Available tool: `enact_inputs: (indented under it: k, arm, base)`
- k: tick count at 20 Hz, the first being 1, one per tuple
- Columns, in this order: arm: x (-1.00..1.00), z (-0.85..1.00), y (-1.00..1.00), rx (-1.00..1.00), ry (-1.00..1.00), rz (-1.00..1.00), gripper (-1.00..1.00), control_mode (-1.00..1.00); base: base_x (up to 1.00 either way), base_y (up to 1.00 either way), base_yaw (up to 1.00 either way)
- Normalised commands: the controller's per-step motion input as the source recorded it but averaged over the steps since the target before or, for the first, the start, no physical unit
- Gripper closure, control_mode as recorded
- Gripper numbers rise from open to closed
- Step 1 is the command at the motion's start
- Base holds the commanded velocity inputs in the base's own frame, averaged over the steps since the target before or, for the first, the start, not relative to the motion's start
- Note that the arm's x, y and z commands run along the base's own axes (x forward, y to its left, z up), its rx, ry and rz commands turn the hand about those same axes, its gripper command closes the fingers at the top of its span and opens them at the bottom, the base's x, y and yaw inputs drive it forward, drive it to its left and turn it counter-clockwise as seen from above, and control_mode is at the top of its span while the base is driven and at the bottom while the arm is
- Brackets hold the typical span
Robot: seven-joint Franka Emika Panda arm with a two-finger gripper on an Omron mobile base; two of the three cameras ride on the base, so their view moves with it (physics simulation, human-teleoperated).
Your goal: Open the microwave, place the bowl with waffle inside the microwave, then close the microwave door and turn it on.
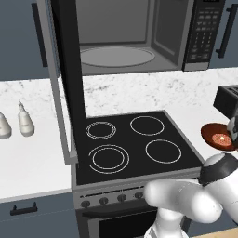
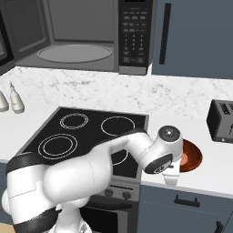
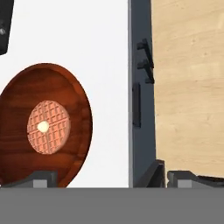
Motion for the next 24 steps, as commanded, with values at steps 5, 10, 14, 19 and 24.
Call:
enact_inputs:
  k: [5, 10, 14, 19, 24]
  arm:
    - [0.00, -0.22, -0.15, 0.00, -0.01, 0.09, -1.00, -1.00]
    - [0.09, -0.29, -0.09, 0.00, 0.00, 0.22, -1.00, -1.00]
    - [0.27, -0.23, -0.05, 0.00, 0.00, 0.19, -1.00, -1.00]
    - [0.35, -0.04, -0.15, 0.00, 0.00, 0.12, -1.00, -1.00]
    - [0.22, -0.04, -0.36, 0.02, 0.12, 0.00, -1.00, -1.00]
  base:
    - [0.00, 0.00, 0.00]
    - [0.00, 0.00, 0.00]
    - [0.00, 0.00, 0.00]
    - [0.00, 0.00, 0.00]
    - [0.00, 0.00, 0.00]
